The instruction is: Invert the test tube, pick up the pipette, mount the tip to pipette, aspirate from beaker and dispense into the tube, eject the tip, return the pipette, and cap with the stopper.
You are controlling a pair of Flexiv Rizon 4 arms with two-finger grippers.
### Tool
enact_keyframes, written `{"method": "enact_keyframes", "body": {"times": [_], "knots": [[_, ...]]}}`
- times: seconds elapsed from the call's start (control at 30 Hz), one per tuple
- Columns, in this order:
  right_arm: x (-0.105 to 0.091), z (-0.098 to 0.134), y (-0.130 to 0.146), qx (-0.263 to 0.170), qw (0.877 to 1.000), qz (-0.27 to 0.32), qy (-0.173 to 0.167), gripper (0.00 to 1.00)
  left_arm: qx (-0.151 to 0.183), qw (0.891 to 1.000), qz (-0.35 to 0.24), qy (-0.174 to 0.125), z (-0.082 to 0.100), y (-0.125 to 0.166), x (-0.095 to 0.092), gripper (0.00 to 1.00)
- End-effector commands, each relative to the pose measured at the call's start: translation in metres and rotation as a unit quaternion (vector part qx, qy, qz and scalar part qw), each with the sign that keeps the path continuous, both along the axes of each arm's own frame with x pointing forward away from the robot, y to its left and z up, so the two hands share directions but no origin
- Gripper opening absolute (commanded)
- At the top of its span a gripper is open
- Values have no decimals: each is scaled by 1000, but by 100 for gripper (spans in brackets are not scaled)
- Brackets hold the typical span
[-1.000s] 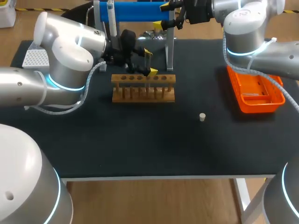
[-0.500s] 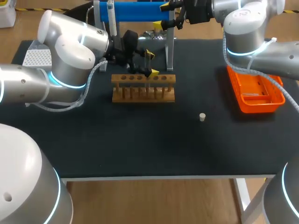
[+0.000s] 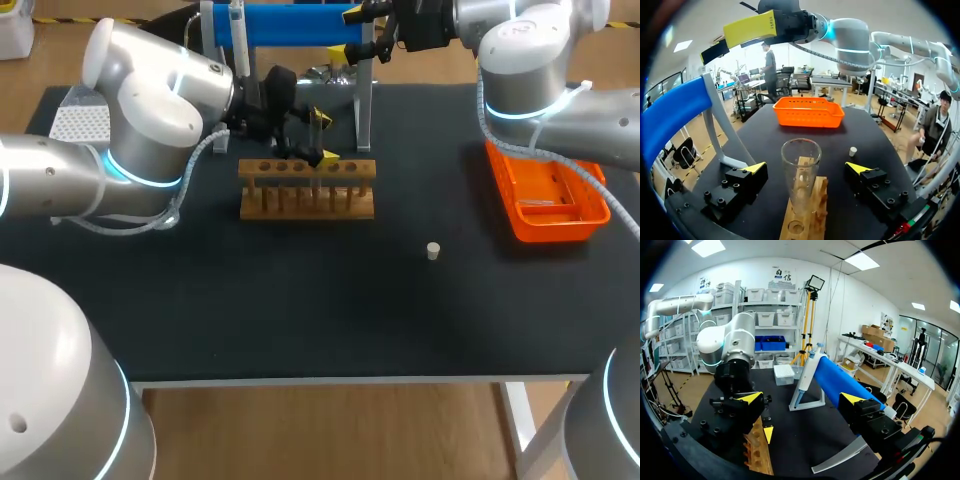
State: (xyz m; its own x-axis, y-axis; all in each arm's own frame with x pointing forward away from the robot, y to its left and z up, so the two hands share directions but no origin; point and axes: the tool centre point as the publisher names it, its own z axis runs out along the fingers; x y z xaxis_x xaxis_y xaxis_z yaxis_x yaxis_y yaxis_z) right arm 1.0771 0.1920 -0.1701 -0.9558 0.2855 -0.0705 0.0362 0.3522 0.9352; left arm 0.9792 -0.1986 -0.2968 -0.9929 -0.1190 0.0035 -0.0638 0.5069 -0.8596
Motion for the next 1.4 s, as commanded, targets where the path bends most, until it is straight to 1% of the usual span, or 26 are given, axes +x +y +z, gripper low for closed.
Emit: {"method": "enact_keyframes", "body": {"times": [0.03,0.47,0.53,0.6,0.8,0.97,1.07,1.13,1.27,1.4], "knots": [[0,1,-1,-1,1000,1,1,100,5,1000,-3,3,2,-1,3,100],[0,1,-1,-1,1000,1,1,100,5,1000,-3,3,2,-1,3,100],[-8,6,-8,-8,1000,-5,-5,100,5,1000,-3,3,2,-1,3,100],[-20,5,-20,-21,1000,-11,-16,100,5,1000,-3,3,2,-1,3,100],[-65,-10,-68,-52,998,-32,-17,100,5,1000,-3,3,2,-1,3,100],[-108,-27,-113,-60,996,-59,-5,100,5,1000,-3,3,2,-1,3,100],[-134,-39,-135,-65,995,-73,-2,100,5,1000,-3,3,2,-1,3,100],[-151,-46,-147,-65,995,-78,-3,100,5,1000,-3,3,2,-1,3,100],[-182,-64,-167,-71,993,-93,7,100,5,1000,-3,3,2,-1,3,100],[-206,-82,-179,-77,991,-105,21,100,5,1000,-3,3,2,-1,3,100]]}}
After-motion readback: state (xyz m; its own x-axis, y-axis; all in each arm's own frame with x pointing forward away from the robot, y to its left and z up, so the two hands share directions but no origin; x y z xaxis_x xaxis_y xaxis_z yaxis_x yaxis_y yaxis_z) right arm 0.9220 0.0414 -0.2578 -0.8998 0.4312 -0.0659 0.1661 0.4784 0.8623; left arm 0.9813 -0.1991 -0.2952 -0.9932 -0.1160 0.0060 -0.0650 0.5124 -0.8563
